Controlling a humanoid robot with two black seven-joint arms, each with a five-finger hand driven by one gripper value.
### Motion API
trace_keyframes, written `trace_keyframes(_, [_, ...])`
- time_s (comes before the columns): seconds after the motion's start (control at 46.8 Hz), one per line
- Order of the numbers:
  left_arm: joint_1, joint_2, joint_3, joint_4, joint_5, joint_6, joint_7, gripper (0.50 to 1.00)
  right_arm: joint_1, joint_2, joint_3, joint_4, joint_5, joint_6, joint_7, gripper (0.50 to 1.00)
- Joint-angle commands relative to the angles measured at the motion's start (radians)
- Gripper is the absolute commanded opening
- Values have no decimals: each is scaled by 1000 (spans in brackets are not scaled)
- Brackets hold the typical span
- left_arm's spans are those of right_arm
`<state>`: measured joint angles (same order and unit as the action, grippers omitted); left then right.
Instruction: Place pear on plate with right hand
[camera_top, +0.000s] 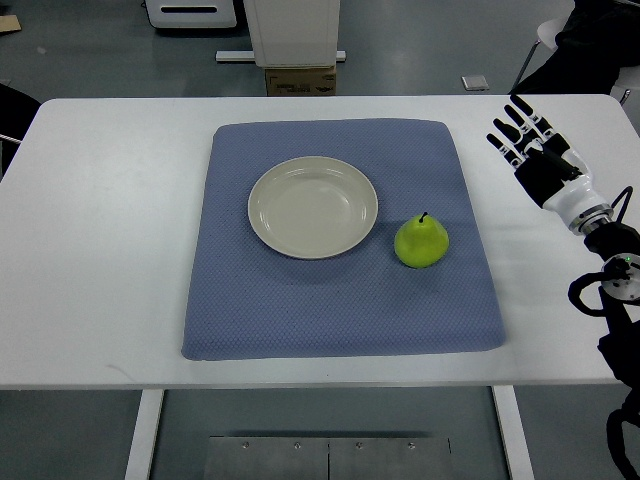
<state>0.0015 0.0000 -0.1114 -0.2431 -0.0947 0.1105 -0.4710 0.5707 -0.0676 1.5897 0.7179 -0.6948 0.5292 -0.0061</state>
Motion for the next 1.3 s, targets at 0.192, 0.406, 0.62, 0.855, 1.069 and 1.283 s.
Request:
trace_keyframes(0.192, [-1, 0, 3, -1, 0, -8, 0, 1000, 4, -1, 0, 0, 1, 0, 0, 1000])
trace_keyframes(0.406, [9, 0, 1, -1, 0, 0, 0, 1000, 8, -6, -2, 0, 3, 2, 0, 1000])
trace_keyframes(0.62, [8, 0, 1, -1, 0, 0, 0, 1000, 11, -11, -11, 0, 66, 2, -11, 1000])
trace_keyframes(0.855, [8, 0, 1, -1, 0, 0, 0, 1000, 11, -32, -22, -1, 92, 2, -2, 1000])
trace_keyframes(1.069, [8, 0, 1, -1, 0, 0, 0, 1000, 9, -34, -23, -3, 101, 2, -2, 1000])
trace_keyframes(1.283, [8, 0, 1, -1, 0, 0, 0, 1000, 6, -29, -28, -5, 101, 2, 6, 1000])
